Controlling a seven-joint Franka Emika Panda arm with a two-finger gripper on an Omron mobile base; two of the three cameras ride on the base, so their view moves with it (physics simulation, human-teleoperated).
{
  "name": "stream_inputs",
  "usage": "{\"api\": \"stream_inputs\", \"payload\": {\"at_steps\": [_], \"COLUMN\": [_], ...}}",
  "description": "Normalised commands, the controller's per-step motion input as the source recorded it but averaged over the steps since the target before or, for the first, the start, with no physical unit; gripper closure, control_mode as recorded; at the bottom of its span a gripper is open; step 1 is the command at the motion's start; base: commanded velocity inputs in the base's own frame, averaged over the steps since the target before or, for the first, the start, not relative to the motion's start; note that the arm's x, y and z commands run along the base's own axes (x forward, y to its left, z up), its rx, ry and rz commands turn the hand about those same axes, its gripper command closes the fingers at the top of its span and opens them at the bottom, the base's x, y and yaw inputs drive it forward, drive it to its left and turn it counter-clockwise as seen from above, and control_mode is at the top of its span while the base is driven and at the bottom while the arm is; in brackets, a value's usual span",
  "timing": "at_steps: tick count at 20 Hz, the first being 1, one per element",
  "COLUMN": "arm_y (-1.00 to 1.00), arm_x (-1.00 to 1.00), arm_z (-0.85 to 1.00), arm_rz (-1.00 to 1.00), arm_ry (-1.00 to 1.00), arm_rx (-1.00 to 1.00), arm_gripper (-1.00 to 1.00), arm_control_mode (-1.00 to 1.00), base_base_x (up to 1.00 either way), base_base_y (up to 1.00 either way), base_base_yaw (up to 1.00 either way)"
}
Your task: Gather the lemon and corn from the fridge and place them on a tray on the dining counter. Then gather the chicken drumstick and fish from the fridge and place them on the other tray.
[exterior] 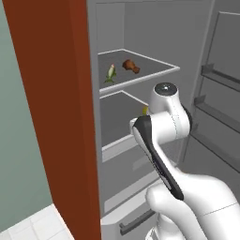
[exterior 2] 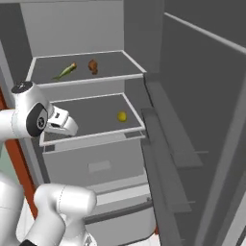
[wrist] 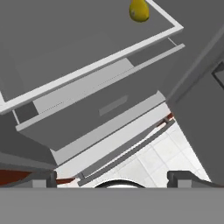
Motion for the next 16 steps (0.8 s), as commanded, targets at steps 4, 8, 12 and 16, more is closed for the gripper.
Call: {"api": "stream_inputs", "payload": {"at_steps": [4,8,12,16], "arm_y": [0.0,0.0,0.0,-0.36], "arm_x": [0.0,0.0,0.0,0.28], "arm_z": [0.0,0.0,0.0,-0.01], "arm_rz": [0.0,0.0,0.0,0.1], "arm_ry": [0.0,0.0,0.0,0.01], "arm_rx": [0.0,0.0,0.0,0.0], "arm_gripper": [-1.0,-1.0,-1.0,-1.0], "arm_control_mode": [1.0,1.0,1.0,-1.0], "base_base_x": [0.72,0.66,0.57,0.0], "base_base_y": [-0.01,-0.03,-0.04,0.0], "base_base_yaw": [0.21,0.19,0.14,0.0]}}
